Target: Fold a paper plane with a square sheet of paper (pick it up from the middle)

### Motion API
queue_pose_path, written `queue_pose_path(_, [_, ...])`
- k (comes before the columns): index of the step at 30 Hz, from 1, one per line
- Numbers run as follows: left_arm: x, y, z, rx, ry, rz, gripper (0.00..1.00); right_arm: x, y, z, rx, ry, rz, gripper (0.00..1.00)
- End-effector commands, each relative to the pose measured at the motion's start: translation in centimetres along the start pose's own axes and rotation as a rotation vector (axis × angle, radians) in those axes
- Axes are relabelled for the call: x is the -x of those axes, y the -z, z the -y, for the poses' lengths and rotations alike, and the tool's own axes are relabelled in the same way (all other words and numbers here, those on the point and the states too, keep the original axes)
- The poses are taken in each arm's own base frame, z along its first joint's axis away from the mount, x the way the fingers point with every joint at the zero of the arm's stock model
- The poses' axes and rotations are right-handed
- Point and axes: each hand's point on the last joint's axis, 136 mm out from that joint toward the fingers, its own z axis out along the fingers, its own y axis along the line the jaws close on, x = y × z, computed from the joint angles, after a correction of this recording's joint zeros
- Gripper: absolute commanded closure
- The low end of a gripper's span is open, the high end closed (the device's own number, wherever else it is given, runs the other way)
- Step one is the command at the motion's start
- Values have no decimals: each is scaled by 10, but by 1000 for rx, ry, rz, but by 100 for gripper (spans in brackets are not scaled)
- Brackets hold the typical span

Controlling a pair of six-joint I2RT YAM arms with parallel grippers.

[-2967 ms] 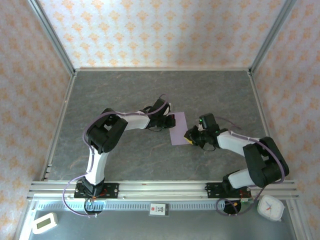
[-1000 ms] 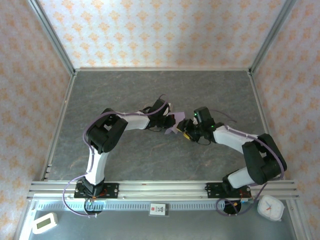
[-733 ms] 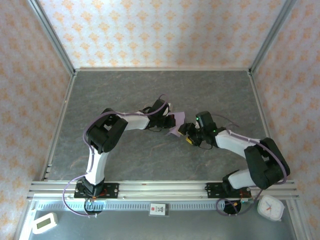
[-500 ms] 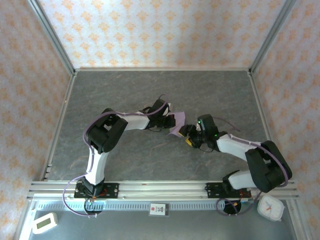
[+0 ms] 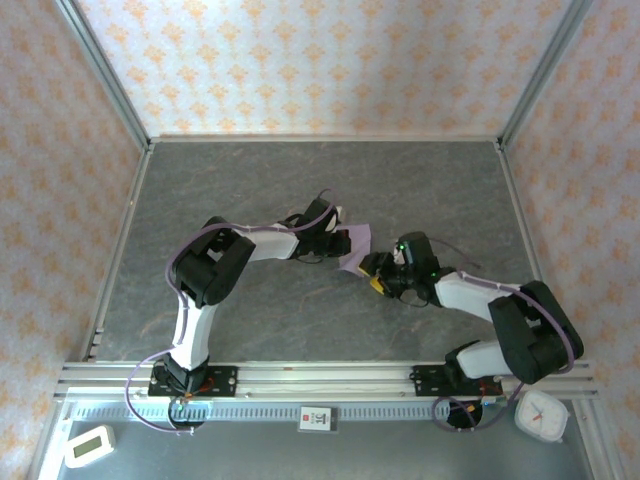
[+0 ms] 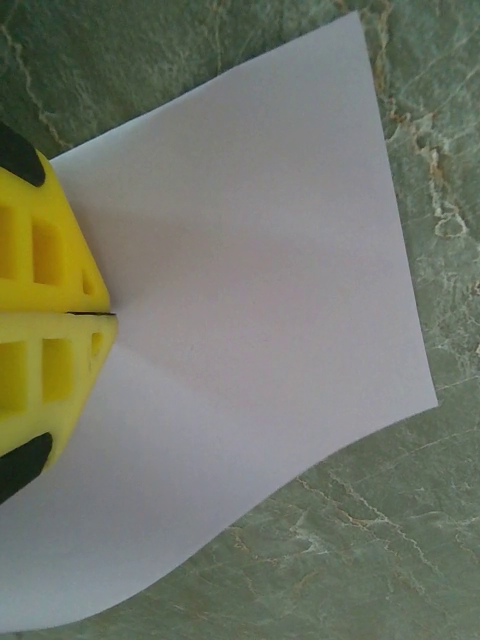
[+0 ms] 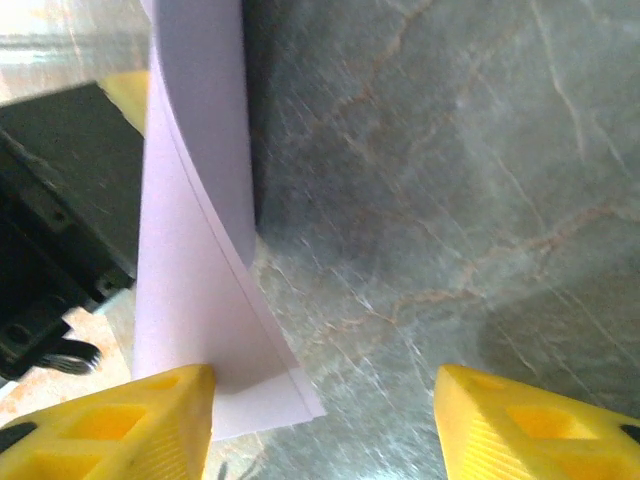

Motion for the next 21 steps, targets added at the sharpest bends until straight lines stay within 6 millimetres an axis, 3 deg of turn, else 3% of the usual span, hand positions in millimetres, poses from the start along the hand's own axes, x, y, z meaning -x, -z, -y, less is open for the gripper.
queue_pose_path(1, [-17,2,-9,59,-3,-71,100,-10,-1,9,-3,6,-45,42])
queue_pose_path(13, [-22,-12,26,61,-58,-84,100,-22,-1,32,-118,42,-129,45])
queue_pose_path(21, [-22,-23,36,78,-43,-82,100,-27,2,47,-170,52,-165,46])
